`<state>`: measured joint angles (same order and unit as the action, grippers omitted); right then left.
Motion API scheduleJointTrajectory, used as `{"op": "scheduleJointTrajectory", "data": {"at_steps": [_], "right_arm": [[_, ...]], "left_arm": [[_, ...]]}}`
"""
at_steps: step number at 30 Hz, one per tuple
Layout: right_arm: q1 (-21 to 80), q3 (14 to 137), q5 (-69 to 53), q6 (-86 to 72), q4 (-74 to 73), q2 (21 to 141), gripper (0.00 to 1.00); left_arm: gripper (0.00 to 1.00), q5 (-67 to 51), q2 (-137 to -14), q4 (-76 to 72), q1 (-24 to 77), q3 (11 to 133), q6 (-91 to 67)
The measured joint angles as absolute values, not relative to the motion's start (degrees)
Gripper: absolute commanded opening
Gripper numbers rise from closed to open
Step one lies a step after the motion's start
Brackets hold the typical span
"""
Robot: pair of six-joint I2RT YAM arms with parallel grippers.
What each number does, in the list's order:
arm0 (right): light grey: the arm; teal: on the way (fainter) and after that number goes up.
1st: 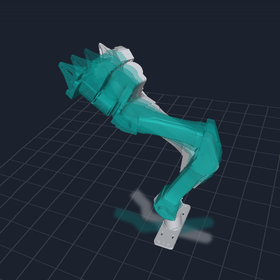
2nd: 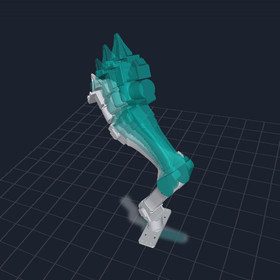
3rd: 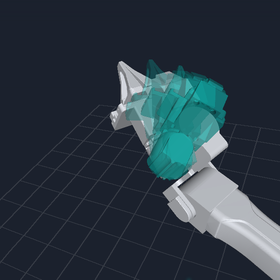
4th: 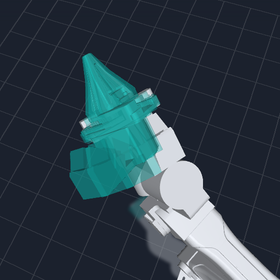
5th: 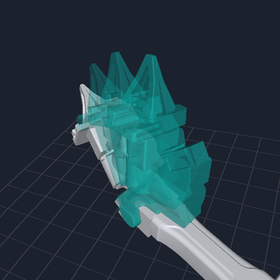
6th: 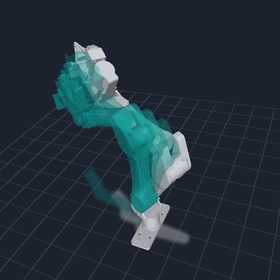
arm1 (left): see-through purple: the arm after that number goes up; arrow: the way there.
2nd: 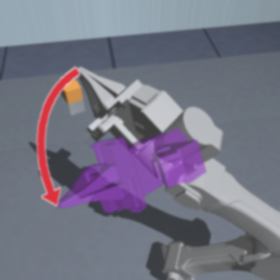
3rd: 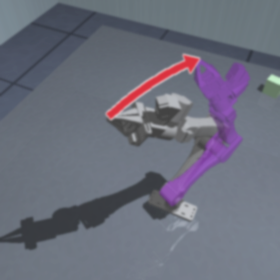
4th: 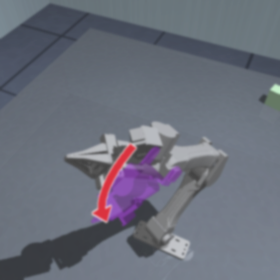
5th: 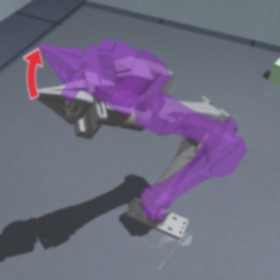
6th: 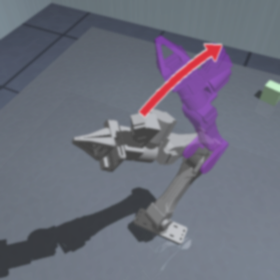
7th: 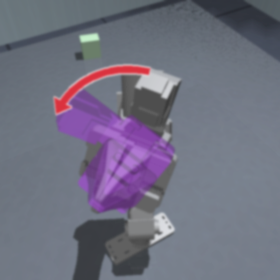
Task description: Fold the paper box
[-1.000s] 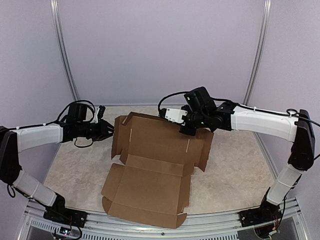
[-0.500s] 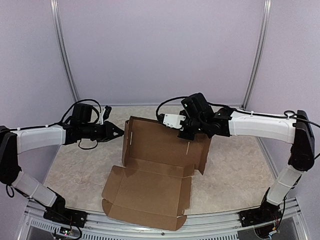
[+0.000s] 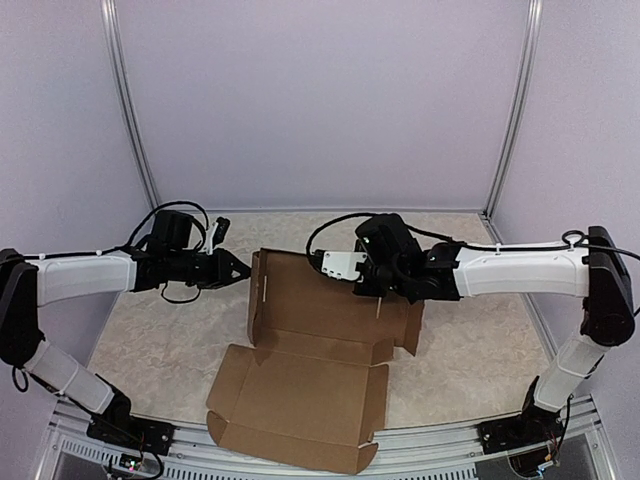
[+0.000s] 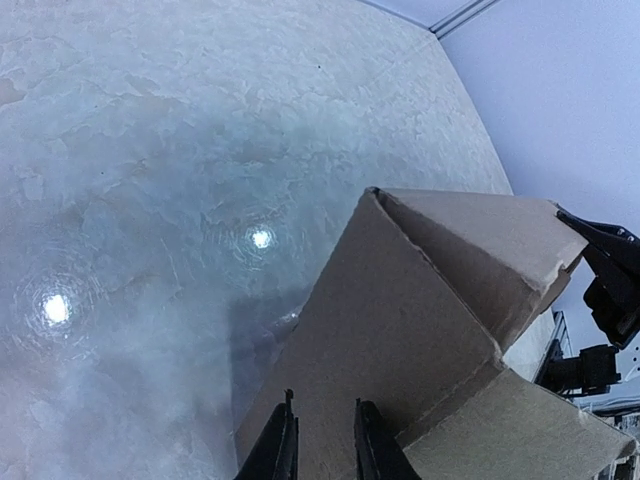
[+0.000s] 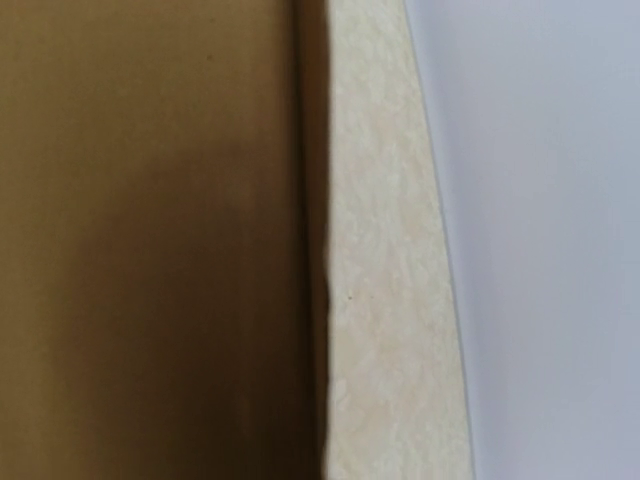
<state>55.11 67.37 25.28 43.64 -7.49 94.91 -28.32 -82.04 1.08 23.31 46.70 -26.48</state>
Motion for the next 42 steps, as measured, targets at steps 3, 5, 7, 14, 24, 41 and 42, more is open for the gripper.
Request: {"op": "scheduleJointTrajectory", "data": {"at_steps": [3,5,7,14,24,41,42], "right_arm": [[56.1,66.2,27.4,44.8,-5.5,94.9,0.0],[56.6,65.5,28.9,45.6,-4.1,94.9,0.0],[57.2,64.3,30.7,47.0,-1.8,94.9,0.0],[59.2,59.4,36.4,52.9,8.1,94.9,0.0],[60.5,56.1,43.7,63.8,25.0,94.9,0.0],[63.2,50.6,48.2,71.8,40.3,97.7,0.0],[63.3,50.6,48.3,71.8,40.4,97.7,0.0]], "left_arm": [[0.2,-27.6,-82.0,1.4,24.1,46.7,-26.4],[0.2,-27.2,-82.0,1.5,24.4,46.6,-26.3],[0.2,-26.8,-82.0,1.7,24.6,46.5,-26.3],[0.2,-25.8,-80.9,2.0,25.3,44.7,-26.2],[0.23,-23.4,-79.8,2.2,26.9,44.2,-25.5],[0.29,-18.6,-80.7,2.7,27.9,44.5,-23.2],[0.29,-18.3,-80.9,2.7,28.1,44.6,-23.0]]}}
